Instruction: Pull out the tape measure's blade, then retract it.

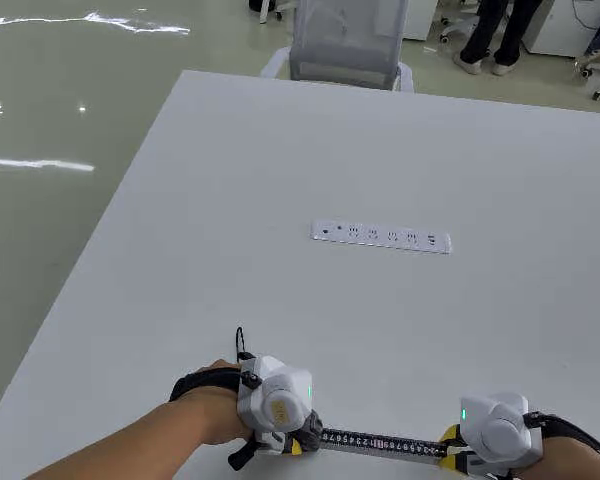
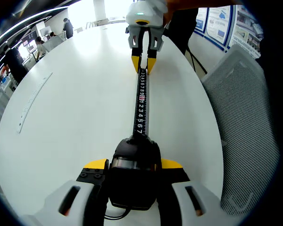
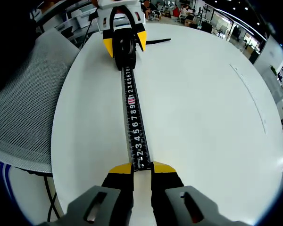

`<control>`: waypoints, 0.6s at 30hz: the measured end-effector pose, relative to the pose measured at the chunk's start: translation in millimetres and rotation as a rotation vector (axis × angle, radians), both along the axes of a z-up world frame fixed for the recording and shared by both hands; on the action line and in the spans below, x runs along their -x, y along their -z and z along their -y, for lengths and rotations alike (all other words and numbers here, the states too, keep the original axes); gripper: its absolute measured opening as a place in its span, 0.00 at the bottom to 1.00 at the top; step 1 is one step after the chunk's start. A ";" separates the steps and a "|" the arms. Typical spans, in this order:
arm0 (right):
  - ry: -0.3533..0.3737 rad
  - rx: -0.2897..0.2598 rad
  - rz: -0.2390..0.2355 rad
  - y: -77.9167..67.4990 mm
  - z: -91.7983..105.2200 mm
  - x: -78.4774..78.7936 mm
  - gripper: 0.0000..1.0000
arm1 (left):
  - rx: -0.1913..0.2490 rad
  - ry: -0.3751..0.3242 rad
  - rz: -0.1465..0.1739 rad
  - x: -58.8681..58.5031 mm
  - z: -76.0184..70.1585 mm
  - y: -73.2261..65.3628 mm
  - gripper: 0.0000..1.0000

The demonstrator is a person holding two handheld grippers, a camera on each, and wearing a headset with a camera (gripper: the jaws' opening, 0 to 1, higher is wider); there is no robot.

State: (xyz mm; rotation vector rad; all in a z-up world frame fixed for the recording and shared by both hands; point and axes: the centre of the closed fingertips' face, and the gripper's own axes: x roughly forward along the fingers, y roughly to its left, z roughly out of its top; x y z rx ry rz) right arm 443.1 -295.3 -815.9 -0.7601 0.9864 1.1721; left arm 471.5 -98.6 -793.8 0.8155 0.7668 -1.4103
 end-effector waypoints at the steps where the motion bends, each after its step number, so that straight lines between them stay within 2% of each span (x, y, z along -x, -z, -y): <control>1: 0.001 0.001 0.000 0.0 0.7 0.2 0.11 | 0.000 0.000 0.000 0.0 0.1 0.1 0.36; 18: 0.013 0.003 -0.003 0.9 9.2 1.9 0.11 | 0.000 0.000 -0.001 0.0 0.4 0.4 0.36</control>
